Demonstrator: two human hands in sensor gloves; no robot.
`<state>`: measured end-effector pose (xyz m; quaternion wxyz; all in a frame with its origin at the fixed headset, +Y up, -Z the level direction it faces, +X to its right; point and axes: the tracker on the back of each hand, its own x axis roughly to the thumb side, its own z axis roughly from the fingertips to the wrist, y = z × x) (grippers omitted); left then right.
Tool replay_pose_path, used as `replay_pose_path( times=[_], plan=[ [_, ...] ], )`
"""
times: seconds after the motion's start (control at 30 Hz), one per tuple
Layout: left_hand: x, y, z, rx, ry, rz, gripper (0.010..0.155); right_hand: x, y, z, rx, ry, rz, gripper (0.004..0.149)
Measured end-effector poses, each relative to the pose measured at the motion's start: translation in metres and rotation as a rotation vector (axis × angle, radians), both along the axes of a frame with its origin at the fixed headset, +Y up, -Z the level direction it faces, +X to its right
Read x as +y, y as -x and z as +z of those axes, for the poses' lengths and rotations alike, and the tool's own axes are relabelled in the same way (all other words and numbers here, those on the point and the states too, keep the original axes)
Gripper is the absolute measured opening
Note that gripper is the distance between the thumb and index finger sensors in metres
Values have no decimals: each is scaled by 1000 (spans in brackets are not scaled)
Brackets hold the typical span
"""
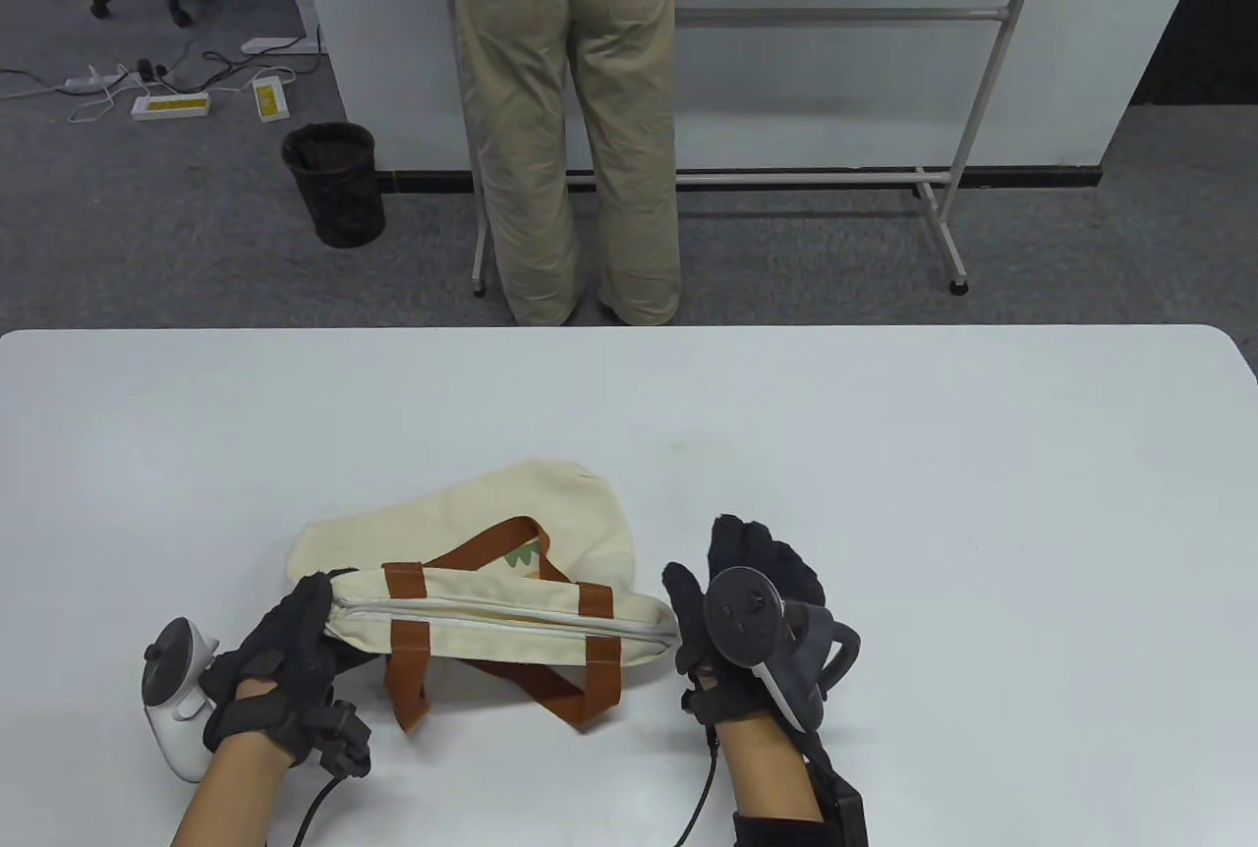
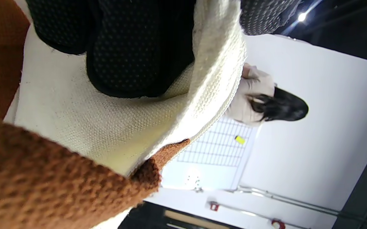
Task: Unzip the canvas bag
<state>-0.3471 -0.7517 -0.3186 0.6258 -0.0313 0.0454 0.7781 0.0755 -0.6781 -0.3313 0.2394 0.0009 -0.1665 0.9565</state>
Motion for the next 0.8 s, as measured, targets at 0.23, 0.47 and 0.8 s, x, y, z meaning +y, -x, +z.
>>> replay_pose_path(
  times=[0.23, 0.47, 0.8],
  plan=[
    [-1, -2, -1, -24, -2, -6, 48, -37, 18, -20, 313, 314, -196, 88],
    [2, 1, 0, -29, -13, -58, 48, -51, 42, -28, 262, 412, 20, 71],
    [12, 7, 1, -23, -68, -220, 47, -40, 48, -25, 53, 202, 13, 44]
  ],
)
